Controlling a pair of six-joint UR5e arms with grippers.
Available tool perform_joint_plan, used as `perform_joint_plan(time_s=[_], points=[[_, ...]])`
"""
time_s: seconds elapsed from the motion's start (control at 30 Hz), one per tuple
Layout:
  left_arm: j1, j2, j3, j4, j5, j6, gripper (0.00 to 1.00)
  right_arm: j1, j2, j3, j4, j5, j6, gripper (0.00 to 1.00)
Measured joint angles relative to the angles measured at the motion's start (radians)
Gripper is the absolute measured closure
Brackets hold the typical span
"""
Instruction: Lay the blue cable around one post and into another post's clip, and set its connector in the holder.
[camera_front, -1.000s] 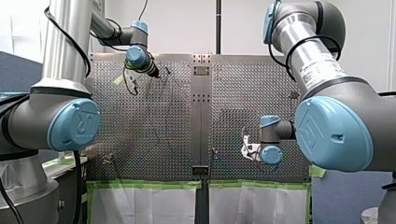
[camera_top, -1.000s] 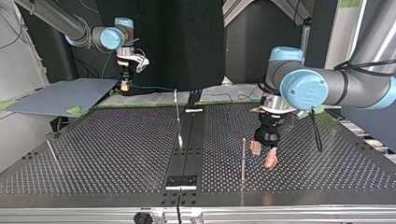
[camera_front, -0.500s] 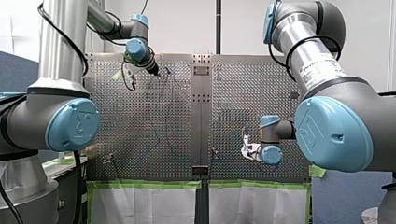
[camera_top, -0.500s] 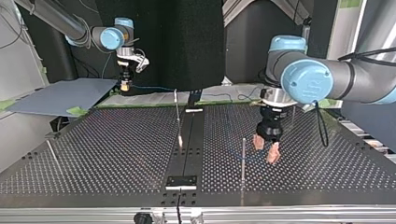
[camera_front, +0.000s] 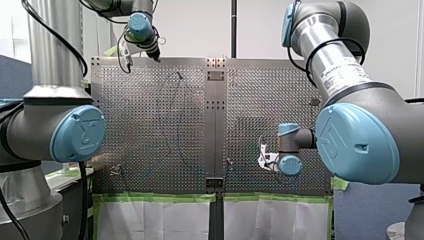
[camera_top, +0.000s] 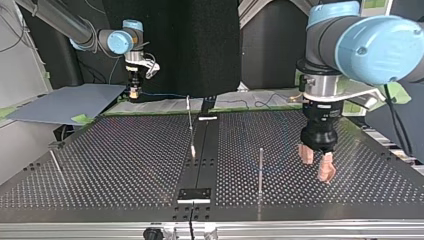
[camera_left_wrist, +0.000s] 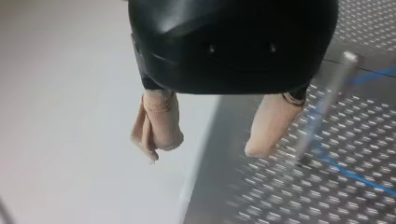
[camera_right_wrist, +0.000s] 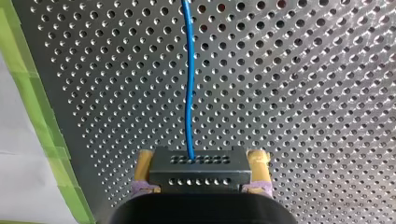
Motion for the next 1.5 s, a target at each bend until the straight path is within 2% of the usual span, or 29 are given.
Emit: perform_joint_plan(time_s=[0.13, 0.3, 0.57, 0.67, 1.07, 1.5], points=[[-0.008, 0.028, 0.045, -0.045, -0.006, 0.045, 0.00, 0.003, 0.000, 0.000, 0.005, 0.000, -0.002, 0.82], [-0.044, 0.000, 0.101, -0.102, -0.005, 0.102, 0.00, 0.006, 0.000, -0.001, 0.009, 0.000, -0.004, 0.82], [-0.126, -0.061, 0.132, -0.190, -0.077, 0.190, 0.00, 0.007, -0.001, -0.003, 0.014, 0.000, -0.006, 0.82], [-0.138, -0.066, 0.132, -0.221, -0.089, 0.221, 0.00, 0.008, -0.001, -0.004, 0.018, 0.000, -0.007, 0.82], [-0.143, -0.070, 0.133, -0.311, -0.084, 0.326, 0.00, 0.012, -0.001, -0.006, 0.024, 0.000, -0.009, 0.82], [-0.141, -0.070, 0.133, -0.314, -0.082, 0.336, 0.00, 0.012, -0.001, -0.007, 0.022, 0.000, -0.009, 0.82]])
